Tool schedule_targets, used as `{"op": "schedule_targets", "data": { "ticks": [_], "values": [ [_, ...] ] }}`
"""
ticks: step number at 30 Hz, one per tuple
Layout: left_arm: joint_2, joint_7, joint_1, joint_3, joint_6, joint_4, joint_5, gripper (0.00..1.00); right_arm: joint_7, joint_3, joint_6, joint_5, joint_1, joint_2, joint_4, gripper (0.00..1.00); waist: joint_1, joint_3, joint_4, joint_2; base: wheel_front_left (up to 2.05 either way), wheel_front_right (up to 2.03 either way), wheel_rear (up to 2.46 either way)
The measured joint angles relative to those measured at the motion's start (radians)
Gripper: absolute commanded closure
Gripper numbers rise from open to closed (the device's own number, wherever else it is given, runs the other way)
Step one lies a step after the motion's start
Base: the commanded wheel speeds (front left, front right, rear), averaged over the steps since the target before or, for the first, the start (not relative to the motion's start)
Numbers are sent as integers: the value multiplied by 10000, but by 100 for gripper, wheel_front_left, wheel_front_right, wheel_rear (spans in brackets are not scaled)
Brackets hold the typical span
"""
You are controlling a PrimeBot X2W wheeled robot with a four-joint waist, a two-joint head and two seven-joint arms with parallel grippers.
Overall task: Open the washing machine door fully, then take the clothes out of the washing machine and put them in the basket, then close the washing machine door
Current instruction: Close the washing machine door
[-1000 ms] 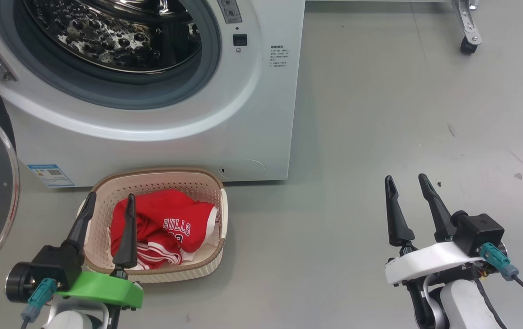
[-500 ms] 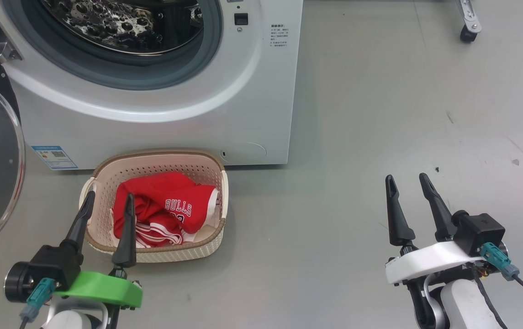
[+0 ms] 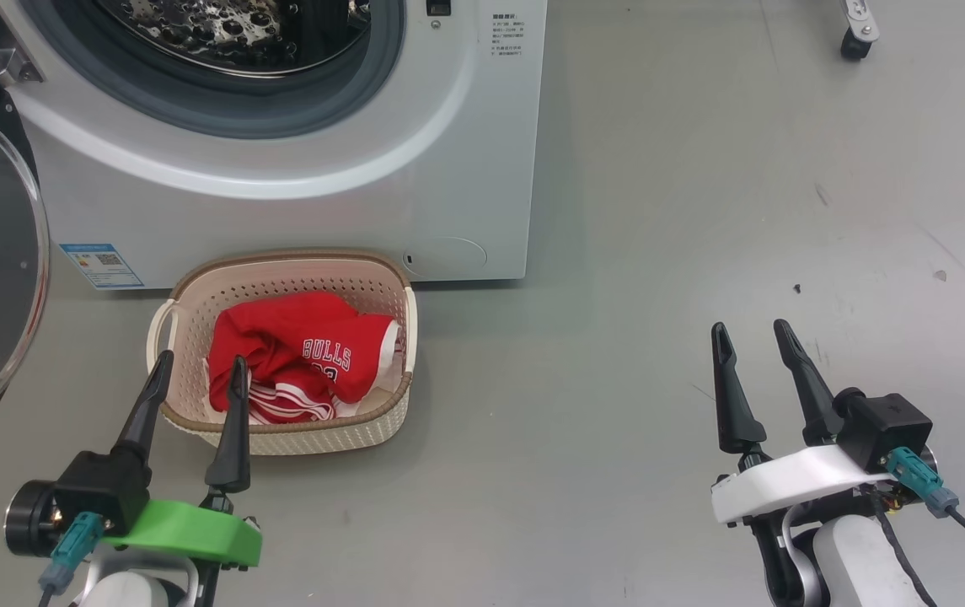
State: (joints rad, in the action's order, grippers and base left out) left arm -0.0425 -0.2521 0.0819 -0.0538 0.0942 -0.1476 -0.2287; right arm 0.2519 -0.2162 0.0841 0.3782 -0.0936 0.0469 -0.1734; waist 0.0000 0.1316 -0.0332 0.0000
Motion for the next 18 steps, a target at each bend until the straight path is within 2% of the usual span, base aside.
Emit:
{"op": "schedule_targets", "data": {
  "ticks": [18],
  "values": [
    [2, 0, 0, 23, -25, -2, 2, 0, 0, -2, 0, 0, 0, -2, -46, 0, 0, -100, 66, 0, -11, 11, 0]
  ]
}}
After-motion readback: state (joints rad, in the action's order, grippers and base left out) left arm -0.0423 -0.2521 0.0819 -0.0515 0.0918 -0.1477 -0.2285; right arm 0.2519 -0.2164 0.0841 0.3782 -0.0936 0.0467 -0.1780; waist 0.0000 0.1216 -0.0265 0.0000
